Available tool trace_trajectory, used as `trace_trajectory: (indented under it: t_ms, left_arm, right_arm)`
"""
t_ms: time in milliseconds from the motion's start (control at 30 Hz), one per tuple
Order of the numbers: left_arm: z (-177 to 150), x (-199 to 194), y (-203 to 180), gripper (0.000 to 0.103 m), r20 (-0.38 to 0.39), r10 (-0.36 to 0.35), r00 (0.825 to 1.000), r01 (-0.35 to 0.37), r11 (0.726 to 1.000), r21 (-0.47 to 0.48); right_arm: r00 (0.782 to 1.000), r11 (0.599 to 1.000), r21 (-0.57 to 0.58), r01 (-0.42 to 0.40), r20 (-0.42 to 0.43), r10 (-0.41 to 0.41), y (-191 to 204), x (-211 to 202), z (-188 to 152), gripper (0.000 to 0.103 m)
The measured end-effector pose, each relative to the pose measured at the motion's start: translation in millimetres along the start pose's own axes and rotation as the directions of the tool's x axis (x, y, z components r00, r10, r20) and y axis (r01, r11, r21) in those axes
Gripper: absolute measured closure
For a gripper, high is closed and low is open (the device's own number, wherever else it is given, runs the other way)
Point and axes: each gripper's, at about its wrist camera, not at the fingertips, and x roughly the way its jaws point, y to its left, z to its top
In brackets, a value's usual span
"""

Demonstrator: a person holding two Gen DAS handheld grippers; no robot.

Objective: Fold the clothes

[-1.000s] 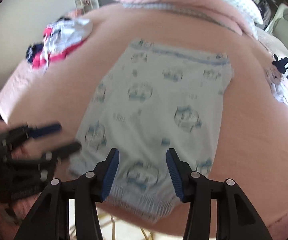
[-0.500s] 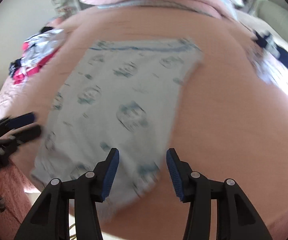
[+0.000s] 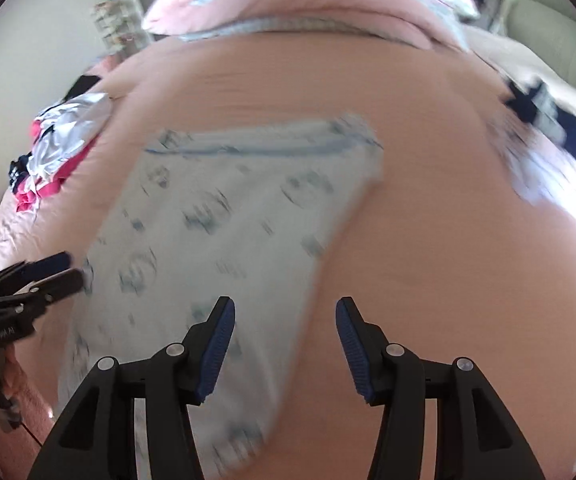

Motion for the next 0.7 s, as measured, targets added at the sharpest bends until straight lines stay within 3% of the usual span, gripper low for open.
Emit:
trace_trajectory:
  t_ms: [133,200,233,267,300,333,367,433,533,633,700]
  left_arm:
    - [9.6,31.6,24.9,0.041,-0.120,0.159,0.980,-0.155,0.987,0.046]
    - [7.1,20.9,45.9,0.042,-0.114,0.211,0.971,-0.209,0.977,0.028]
    - [6.8,16.6,55.7,0.042,-0.119,0.275,0.954,-0.273,0.962,0.026]
    - [7.9,12.1,63.8,0.045,-0.112,0.291,0.950,-0.292,0.956,0.003]
    - [9.5,7.3,71.0,0.045,-0.102,0.290,0.952,-0.294,0.955,-0.024]
    - [13.1,2.0,73.5,0.045,-0.076,0.218,0.973,-0.223,0.973,-0.063]
    - [17.6,-0.6,70.0,0.045,-0.050,0.175,0.983,-0.178,0.981,-0.071]
    - [25.3,2.1,48.5,0.044,-0.007,0.114,0.993,-0.114,0.993,-0.020]
    - [33.5,27.5,13.1,0.044,-0.010,0.021,1.000,-0.020,0.997,0.078]
    - [37.1,50.5,12.2,0.042,-0.078,0.066,0.995,-0.053,0.986,0.155]
    - [40.9,52.0,22.9,0.042,-0.092,0.144,0.985,-0.129,0.979,0.156]
  right_arm:
    - [0.996,0.993,-0.097,0.063,-0.057,-0.069,4.3,42.7,11.0,0.050]
    - [0.994,0.992,-0.084,0.094,-0.048,-0.098,-8.7,40.3,10.6,0.049]
    - [0.991,0.991,-0.057,0.124,-0.045,-0.126,-19.7,36.1,10.1,0.047]
    - [0.988,0.989,-0.029,0.147,-0.043,-0.148,-29.4,32.6,10.5,0.047]
    - [0.986,0.986,-0.004,0.164,-0.037,-0.164,-34.8,30.2,13.0,0.047]
    - [0.982,0.983,0.012,0.185,-0.027,-0.184,-36.8,28.2,16.6,0.047]
    - [0.980,0.980,0.018,0.198,-0.021,-0.198,-37.9,27.5,19.7,0.047]
    - [0.978,0.978,0.002,0.209,-0.018,-0.208,-37.6,29.4,24.2,0.047]
    - [0.975,0.974,-0.024,0.224,-0.011,-0.224,-37.0,32.2,31.1,0.047]
    - [0.971,0.970,-0.049,0.239,-0.005,-0.239,-36.5,35.0,37.9,0.048]
    - [0.968,0.966,-0.065,0.249,0.000,-0.250,-36.1,36.9,42.5,0.049]
